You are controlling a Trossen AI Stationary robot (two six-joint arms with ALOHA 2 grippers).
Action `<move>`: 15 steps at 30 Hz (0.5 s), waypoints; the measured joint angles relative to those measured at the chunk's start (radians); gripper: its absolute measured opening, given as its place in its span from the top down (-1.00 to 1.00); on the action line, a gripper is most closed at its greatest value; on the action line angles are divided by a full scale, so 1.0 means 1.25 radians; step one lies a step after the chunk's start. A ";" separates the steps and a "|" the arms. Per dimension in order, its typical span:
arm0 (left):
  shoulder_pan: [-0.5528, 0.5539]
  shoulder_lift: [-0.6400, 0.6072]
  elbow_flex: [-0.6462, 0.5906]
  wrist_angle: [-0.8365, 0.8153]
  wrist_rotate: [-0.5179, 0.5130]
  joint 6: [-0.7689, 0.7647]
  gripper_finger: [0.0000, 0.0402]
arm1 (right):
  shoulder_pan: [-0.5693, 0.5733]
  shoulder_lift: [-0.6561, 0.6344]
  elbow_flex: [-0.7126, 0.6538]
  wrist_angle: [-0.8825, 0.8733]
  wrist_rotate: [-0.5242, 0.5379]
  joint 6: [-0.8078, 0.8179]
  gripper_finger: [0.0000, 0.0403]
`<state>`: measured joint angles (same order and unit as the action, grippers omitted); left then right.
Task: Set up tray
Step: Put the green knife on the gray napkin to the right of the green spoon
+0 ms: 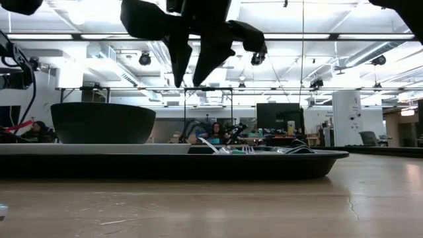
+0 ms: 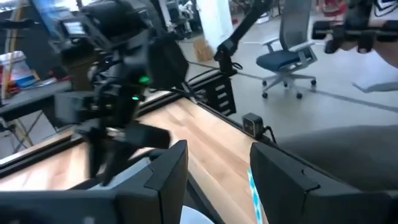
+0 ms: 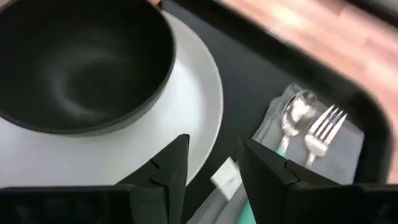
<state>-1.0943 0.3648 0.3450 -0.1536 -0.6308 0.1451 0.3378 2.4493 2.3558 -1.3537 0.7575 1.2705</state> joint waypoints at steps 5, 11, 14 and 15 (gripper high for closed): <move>0.000 0.070 -0.002 0.039 0.009 0.000 0.23 | 0.000 -0.001 0.000 -0.047 0.094 -0.028 0.40; 0.001 0.170 -0.001 0.085 0.009 0.001 0.23 | 0.001 -0.005 -0.001 -0.126 0.202 -0.025 0.39; 0.002 0.213 0.009 0.087 0.008 0.001 0.23 | 0.001 -0.016 -0.001 -0.147 0.212 -0.014 0.39; 0.002 0.227 0.012 0.085 0.005 0.002 0.23 | 0.001 -0.021 -0.001 -0.146 0.210 -0.014 0.40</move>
<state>-1.0924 0.6480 0.3595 -0.0478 -0.6245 0.1471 0.3393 2.4236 2.3543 -1.5361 1.0199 1.2527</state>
